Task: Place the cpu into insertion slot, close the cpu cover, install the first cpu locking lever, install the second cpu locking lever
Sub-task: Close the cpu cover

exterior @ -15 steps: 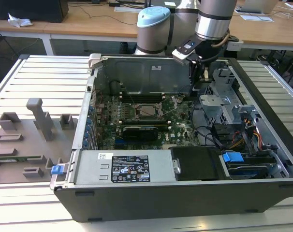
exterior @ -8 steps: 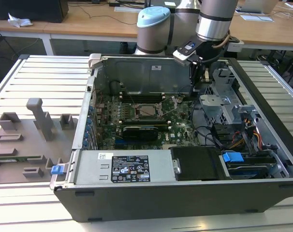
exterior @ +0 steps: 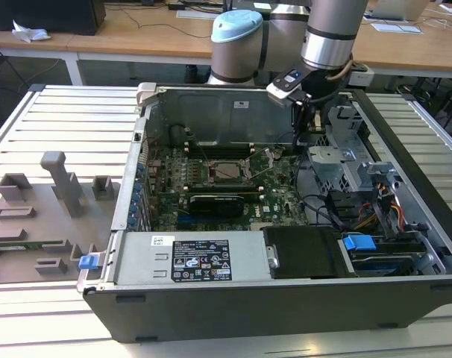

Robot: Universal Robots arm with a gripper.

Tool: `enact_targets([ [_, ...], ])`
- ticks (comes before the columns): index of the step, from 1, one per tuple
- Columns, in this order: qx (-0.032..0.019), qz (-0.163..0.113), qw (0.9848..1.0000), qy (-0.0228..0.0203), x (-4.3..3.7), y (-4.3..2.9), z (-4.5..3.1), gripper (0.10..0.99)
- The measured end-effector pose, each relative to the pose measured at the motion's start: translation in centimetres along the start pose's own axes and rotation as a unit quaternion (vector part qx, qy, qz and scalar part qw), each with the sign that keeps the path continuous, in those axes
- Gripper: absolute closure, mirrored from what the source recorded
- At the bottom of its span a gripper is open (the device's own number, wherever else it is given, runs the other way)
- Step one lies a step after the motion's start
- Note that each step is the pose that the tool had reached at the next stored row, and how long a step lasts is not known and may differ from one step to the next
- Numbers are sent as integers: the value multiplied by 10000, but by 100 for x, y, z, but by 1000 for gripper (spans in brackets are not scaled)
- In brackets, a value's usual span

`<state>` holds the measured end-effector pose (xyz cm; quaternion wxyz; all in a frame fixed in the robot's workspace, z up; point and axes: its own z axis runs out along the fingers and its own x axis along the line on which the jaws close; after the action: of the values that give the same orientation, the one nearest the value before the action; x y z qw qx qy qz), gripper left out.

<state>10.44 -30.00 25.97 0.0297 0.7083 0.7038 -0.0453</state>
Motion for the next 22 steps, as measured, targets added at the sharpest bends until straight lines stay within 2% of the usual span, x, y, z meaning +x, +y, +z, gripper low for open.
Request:
enact_targets([
  [4, 2, -1, 10000, 0, 5, -4, 50, 980],
  [11, 2, 0, 10000, 0, 21, -123, 139, 980],
  [13, 2, -1, 10000, 0, 27, -191, 162, 980],
  [14, 2, -1, 10000, 0, 31, -250, 179, 980],
  [16, 2, -1, 10000, 2, 32, -411, 197, 980],
  [21, 2, -1, 10000, 1, 32, -521, 199, 980],
  [22, 2, -1, 10000, 1, 31, -575, 200, 980],
])
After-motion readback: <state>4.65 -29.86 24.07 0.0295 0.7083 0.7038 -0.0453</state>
